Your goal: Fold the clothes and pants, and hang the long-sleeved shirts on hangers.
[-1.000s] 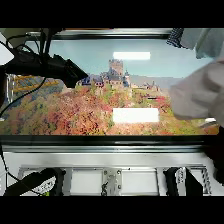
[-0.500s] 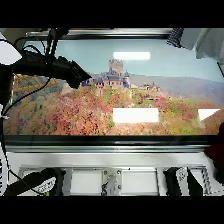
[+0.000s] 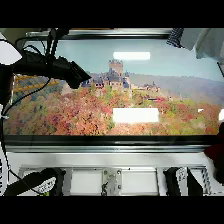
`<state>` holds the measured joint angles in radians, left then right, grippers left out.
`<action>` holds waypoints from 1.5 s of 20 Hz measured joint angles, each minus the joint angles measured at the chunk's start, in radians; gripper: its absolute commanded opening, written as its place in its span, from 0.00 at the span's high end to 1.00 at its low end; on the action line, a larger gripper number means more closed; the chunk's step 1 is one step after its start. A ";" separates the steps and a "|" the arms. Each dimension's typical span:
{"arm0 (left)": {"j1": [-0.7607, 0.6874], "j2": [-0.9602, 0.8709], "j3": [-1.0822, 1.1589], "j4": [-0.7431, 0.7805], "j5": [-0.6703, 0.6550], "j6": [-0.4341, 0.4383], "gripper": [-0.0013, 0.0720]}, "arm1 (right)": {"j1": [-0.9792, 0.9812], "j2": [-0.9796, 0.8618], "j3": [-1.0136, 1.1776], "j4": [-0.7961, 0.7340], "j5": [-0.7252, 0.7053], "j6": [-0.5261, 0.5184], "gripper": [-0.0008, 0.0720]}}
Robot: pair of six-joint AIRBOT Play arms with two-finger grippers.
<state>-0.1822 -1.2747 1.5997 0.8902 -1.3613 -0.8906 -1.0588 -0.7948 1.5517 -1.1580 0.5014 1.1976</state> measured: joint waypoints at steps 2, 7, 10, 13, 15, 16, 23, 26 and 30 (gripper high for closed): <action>0.000 0.000 0.000 0.000 0.000 0.000 0.96 | 0.000 0.017 0.003 -0.002 0.000 0.000 0.98; 0.000 0.000 0.000 0.000 -0.002 0.000 0.96 | 0.000 0.058 0.005 -0.002 0.000 0.000 0.98; 0.000 0.000 0.000 0.000 -0.002 -0.001 0.96 | 0.000 0.071 0.005 -0.002 0.003 0.000 0.98; 0.000 0.000 0.000 0.000 -0.004 -0.002 0.96 | 0.000 0.074 0.005 -0.009 0.003 0.000 0.98; 0.000 0.000 0.000 0.000 -0.007 -0.002 0.96 | 0.000 0.073 0.005 -0.022 0.003 0.000 0.98; 0.000 0.000 0.000 0.000 -0.007 -0.002 0.96 | 0.000 0.071 0.005 -0.029 0.003 0.000 0.98; 0.000 0.000 0.000 0.000 -0.011 0.000 0.96 | -0.001 0.021 0.005 -0.071 -0.019 0.000 0.98; 0.000 0.000 0.000 0.000 -0.011 0.000 0.96 | -0.001 -0.016 0.017 -0.077 -0.065 0.011 0.98; 0.000 0.000 0.000 0.000 -0.012 -0.001 0.96 | -0.001 -0.072 0.036 -0.113 -0.079 0.019 0.98</action>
<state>-0.1825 -1.2751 1.5997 0.8898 -1.3731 -0.8913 -1.0599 -0.8665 1.5875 -1.2713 0.4229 1.2167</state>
